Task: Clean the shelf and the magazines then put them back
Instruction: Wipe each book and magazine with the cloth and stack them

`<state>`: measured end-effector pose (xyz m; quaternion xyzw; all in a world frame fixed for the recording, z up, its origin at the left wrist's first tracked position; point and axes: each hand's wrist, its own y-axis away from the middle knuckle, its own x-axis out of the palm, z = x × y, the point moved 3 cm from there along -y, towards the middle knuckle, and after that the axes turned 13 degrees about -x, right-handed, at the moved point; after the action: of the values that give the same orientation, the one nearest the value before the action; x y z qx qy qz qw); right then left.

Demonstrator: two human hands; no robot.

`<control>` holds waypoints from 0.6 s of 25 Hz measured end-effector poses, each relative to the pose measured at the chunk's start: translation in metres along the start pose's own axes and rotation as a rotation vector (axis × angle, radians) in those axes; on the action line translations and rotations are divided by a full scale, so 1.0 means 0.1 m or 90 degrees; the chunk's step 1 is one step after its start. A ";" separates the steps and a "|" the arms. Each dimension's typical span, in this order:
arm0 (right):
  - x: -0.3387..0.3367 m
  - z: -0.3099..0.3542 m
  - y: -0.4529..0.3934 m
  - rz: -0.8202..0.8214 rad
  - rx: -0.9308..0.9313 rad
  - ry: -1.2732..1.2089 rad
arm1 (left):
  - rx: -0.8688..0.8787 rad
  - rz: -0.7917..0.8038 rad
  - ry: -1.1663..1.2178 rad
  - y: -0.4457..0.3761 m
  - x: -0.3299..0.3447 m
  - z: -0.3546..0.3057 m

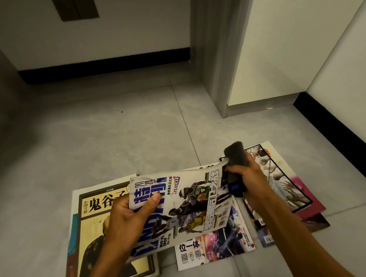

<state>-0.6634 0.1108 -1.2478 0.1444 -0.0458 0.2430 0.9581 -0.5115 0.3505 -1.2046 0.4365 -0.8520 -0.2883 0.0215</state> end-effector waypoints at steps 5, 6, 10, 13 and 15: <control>-0.12 0.24 0.10 0.000 -0.086 0.122 | 0.060 0.066 0.024 -0.06 -0.09 -0.09; -0.08 0.33 0.15 0.027 -0.130 0.160 | 0.092 0.074 -0.062 -0.07 -0.10 -0.15; 0.29 0.74 0.50 0.170 -0.292 0.211 | 0.164 0.138 -0.461 -0.06 0.11 -0.39; 0.66 0.91 0.83 0.290 -0.419 0.250 | 0.250 0.152 -0.353 0.08 0.36 -0.58; 0.81 0.90 0.93 0.262 -0.482 0.275 | 0.303 0.117 -0.280 0.11 0.41 -0.68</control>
<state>-0.6383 0.1990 -1.1255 -0.2805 0.0412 0.4181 0.8630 -0.5254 0.2923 -1.1512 0.2781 -0.9154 -0.1652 -0.2398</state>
